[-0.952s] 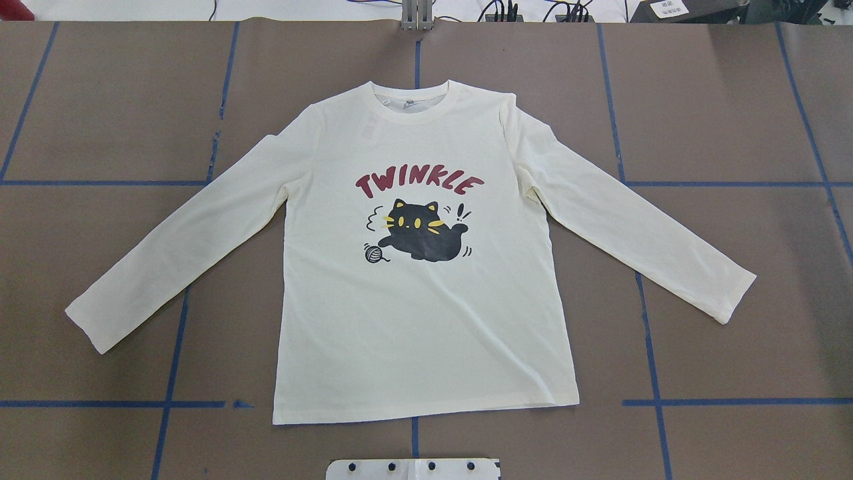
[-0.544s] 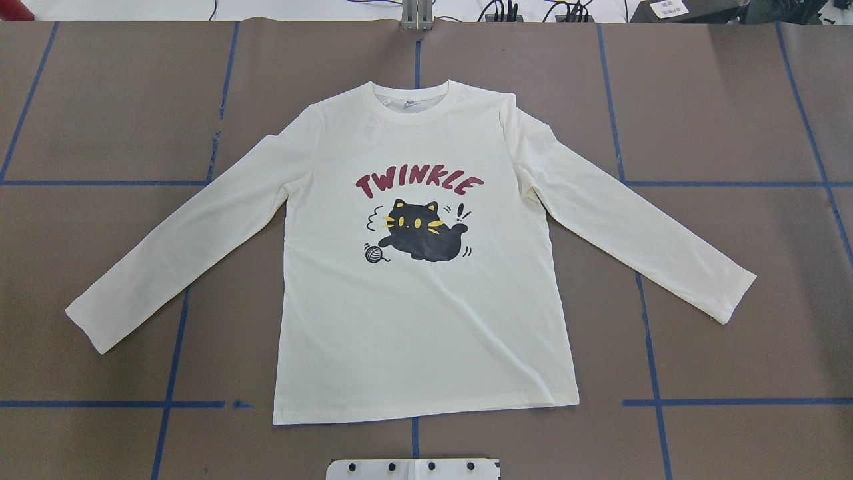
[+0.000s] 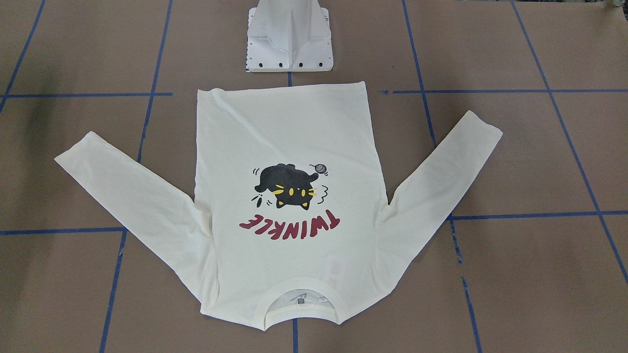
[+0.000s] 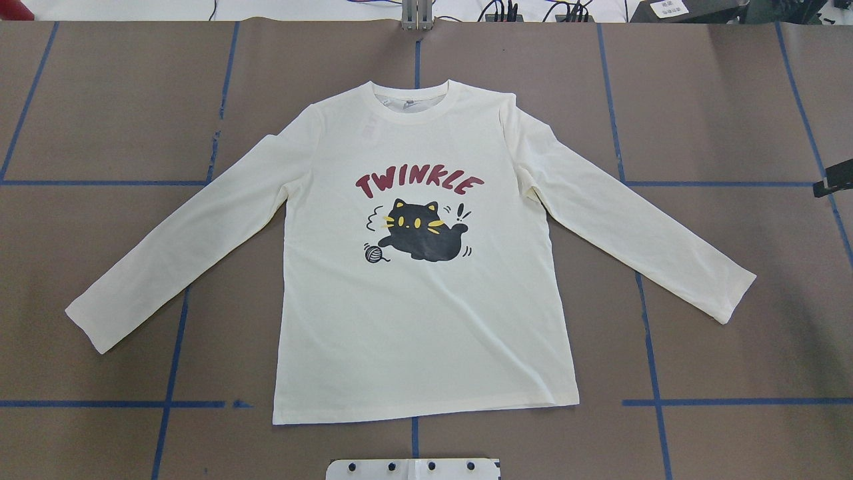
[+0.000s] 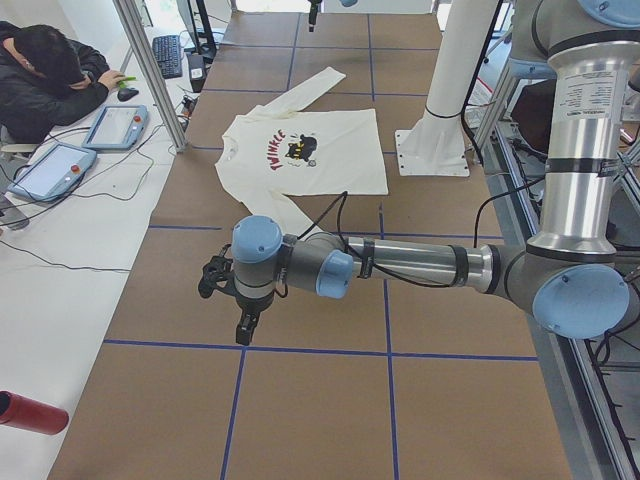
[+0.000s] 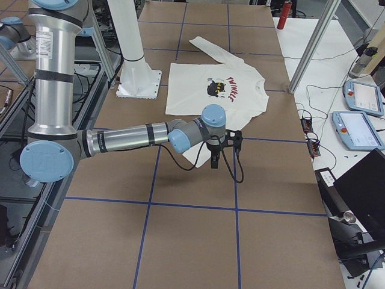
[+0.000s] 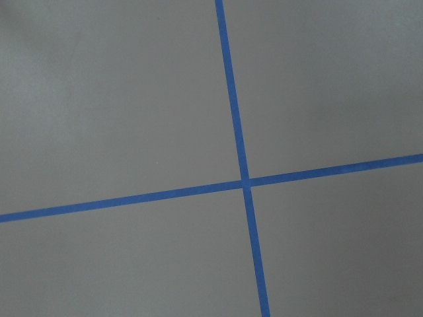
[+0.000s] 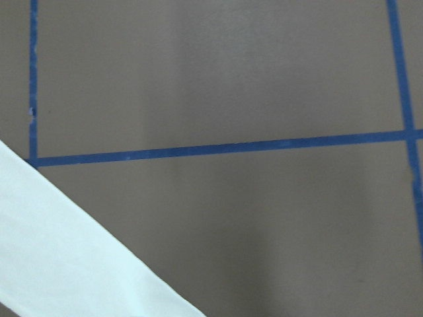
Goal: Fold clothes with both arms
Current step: 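Move the right gripper toward the sleeve cuff nearest it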
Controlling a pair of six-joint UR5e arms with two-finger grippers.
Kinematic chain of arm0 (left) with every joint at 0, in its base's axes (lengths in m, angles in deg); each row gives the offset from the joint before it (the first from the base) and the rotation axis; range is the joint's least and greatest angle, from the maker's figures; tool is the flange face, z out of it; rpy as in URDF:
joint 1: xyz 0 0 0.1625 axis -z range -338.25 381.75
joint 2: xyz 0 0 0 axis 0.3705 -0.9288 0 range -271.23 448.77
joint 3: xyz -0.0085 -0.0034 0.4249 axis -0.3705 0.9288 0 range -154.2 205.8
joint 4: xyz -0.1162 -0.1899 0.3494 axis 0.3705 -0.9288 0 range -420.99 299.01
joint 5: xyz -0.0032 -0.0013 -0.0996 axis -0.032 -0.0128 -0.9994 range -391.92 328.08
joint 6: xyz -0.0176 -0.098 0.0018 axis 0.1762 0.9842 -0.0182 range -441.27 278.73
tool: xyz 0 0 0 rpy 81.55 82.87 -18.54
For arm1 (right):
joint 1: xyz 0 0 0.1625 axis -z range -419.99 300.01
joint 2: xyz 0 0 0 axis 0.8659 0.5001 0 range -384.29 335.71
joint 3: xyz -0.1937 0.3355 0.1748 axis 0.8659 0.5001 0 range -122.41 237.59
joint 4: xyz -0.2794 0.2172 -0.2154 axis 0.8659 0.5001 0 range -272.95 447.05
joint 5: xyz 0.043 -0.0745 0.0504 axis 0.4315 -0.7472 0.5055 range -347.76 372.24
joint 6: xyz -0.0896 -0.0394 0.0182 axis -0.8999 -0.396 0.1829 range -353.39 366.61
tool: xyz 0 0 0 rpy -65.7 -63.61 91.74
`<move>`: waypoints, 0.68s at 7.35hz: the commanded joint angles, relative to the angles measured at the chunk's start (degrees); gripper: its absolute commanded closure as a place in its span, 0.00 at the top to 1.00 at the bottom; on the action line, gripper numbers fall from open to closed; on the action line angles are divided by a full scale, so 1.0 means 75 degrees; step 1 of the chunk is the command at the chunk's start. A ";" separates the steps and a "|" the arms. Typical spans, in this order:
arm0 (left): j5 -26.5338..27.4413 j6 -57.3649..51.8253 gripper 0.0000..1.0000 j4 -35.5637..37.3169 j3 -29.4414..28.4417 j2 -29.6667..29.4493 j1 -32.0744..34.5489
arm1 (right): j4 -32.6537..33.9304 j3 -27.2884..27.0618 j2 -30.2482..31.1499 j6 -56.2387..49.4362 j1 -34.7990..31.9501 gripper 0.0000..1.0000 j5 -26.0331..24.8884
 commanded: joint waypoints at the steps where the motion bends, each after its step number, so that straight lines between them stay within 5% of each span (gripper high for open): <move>1: -0.0015 0.0060 1.00 -0.0399 0.0052 0.0026 -0.0017 | -0.0716 0.0282 -0.0075 0.0946 0.0565 1.00 0.0546; 3: -0.0014 0.0060 1.00 -0.0504 0.0029 -0.0115 -0.0064 | -0.2747 0.0234 0.1081 0.1498 0.1801 1.00 -0.1366; 5: -0.0131 -0.0022 1.00 -0.0656 0.0052 0.0107 -0.0064 | -0.2934 0.0129 0.1180 0.1933 0.3172 1.00 -0.2285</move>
